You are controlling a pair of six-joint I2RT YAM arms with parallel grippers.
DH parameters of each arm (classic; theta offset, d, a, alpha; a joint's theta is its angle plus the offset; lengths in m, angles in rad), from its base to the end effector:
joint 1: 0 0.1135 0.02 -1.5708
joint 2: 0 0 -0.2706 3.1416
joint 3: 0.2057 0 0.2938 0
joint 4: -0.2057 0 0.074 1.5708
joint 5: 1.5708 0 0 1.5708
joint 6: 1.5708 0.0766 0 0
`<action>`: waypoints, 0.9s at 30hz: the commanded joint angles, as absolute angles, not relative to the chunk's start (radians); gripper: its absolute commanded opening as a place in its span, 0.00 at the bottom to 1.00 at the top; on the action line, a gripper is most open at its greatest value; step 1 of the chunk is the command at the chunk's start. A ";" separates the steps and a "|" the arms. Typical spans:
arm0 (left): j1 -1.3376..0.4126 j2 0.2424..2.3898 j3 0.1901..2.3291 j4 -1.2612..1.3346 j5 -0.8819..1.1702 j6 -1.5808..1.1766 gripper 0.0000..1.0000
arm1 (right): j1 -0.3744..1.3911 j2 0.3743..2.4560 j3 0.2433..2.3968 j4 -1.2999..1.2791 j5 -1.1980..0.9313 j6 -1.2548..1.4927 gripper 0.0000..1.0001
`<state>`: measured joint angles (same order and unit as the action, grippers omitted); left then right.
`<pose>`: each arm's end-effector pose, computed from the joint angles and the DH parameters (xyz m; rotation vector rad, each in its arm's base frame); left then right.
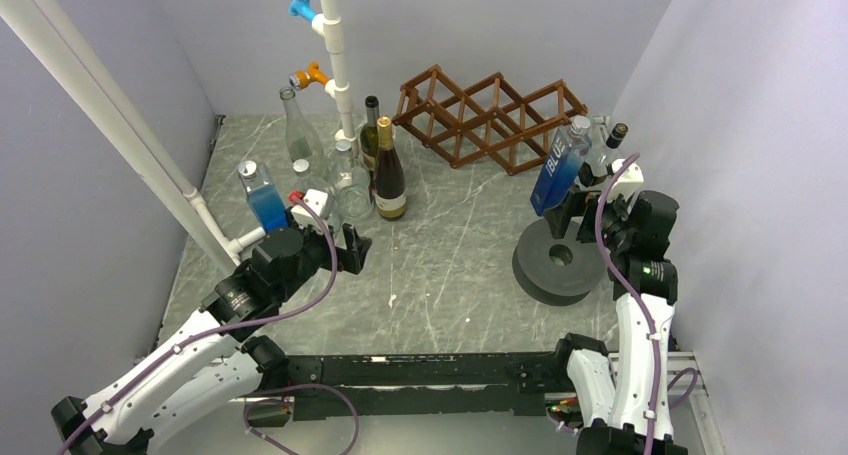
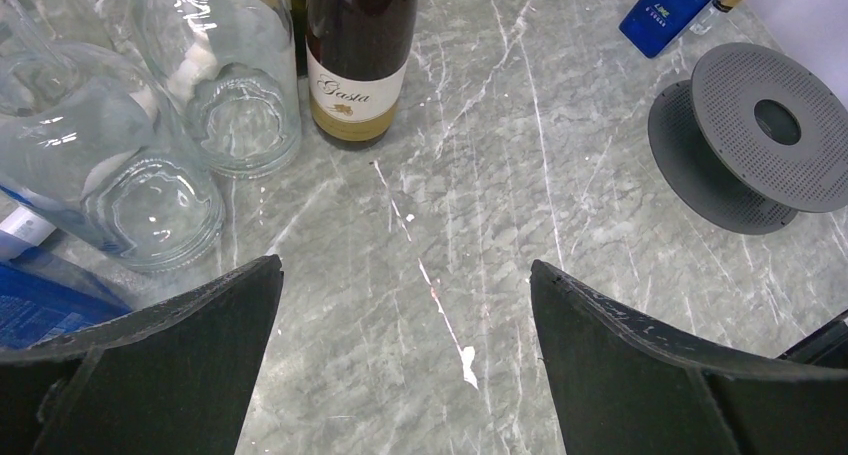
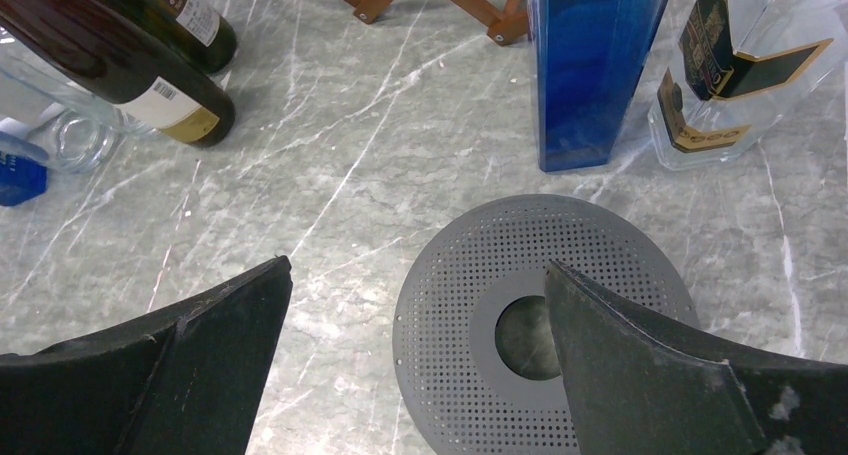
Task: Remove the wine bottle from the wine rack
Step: Reset both arms
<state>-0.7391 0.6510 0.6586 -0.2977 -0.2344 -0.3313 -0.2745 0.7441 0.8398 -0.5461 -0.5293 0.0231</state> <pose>0.1851 -0.1446 0.2972 0.2190 1.8730 -0.5236 0.2296 -0.0245 0.3230 -0.0386 1.9740 0.3703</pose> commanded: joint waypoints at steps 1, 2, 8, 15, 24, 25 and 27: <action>-0.736 0.650 0.672 -0.268 -0.252 -0.334 1.00 | -0.278 0.733 0.838 -0.506 -0.529 0.038 1.00; -0.735 0.651 0.672 -0.268 -0.252 -0.333 1.00 | -0.277 0.733 0.838 -0.506 -0.530 0.038 1.00; -0.735 0.651 0.669 -0.264 -0.252 -0.331 0.99 | -0.277 0.735 0.838 -0.508 -0.531 0.038 1.00; -0.735 0.654 0.660 -0.255 -0.254 -0.332 0.99 | -0.278 0.738 0.838 -0.506 -0.532 0.038 1.00; -0.735 0.656 0.658 -0.250 -0.253 -0.330 0.99 | -0.279 0.739 0.838 -0.506 -0.534 0.038 1.00; -0.735 0.656 0.657 -0.250 -0.253 -0.330 0.99 | -0.278 0.739 0.838 -0.506 -0.534 0.037 1.00; -0.735 0.656 0.657 -0.250 -0.253 -0.330 1.00 | -0.279 0.739 0.838 -0.508 -0.535 0.037 1.00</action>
<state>-0.7391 0.6529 0.6579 -0.2970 -0.2348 -0.3309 -0.2745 0.7441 0.8391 -0.5442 -0.5297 0.0231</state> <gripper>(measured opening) 0.995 0.994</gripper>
